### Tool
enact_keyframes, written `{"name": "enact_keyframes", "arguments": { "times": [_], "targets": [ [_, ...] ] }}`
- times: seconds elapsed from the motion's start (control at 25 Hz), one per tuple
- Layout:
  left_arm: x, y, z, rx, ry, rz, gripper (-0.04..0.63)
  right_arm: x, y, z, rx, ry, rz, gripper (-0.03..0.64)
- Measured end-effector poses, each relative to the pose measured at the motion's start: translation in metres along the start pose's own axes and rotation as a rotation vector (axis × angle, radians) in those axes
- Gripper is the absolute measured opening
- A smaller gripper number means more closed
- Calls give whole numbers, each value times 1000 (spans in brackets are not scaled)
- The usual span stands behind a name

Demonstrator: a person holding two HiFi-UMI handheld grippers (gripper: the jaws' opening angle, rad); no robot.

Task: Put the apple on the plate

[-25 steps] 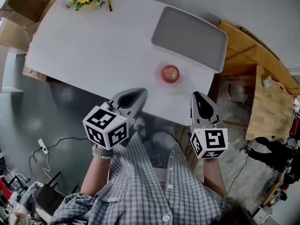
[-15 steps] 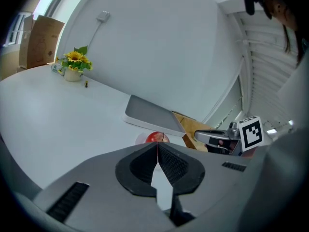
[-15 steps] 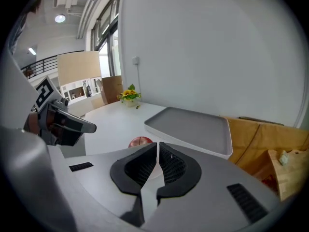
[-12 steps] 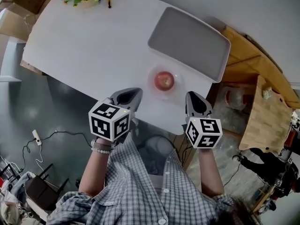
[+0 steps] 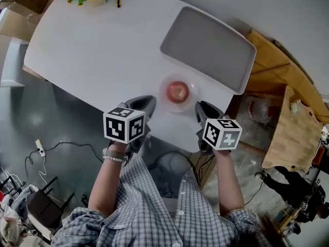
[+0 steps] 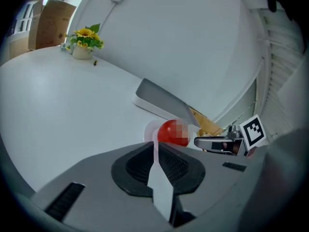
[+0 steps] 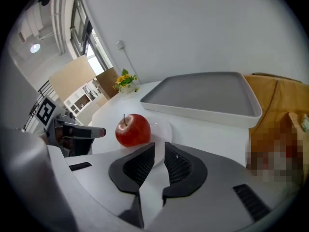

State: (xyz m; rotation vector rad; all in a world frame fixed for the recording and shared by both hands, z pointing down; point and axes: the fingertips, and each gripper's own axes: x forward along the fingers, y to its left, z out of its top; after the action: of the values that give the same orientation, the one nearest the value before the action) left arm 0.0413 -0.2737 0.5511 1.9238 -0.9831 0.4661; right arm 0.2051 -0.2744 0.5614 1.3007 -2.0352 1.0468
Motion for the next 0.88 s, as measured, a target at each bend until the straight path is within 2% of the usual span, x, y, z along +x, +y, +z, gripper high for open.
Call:
{"name": "enact_keyframes", "arguments": {
  "times": [0.08, 0.16, 0.36, 0.64, 0.88],
  "targets": [
    [7, 4, -1, -21, 10, 2, 15, 8, 0, -4, 6, 23, 28, 54],
    [15, 5, -2, -26, 21, 3, 58, 13, -2, -8, 6, 43, 42, 80],
    [30, 11, -7, -57, 48, 6, 103, 22, -8, -15, 44, 75, 36, 100],
    [45, 23, -16, -108, 83, 40, 104, 28, -8, -24, 93, 107, 61, 103],
    [51, 22, -19, -119, 100, 44, 103, 29, -9, -24, 140, 102, 76, 101]
  ]
}}
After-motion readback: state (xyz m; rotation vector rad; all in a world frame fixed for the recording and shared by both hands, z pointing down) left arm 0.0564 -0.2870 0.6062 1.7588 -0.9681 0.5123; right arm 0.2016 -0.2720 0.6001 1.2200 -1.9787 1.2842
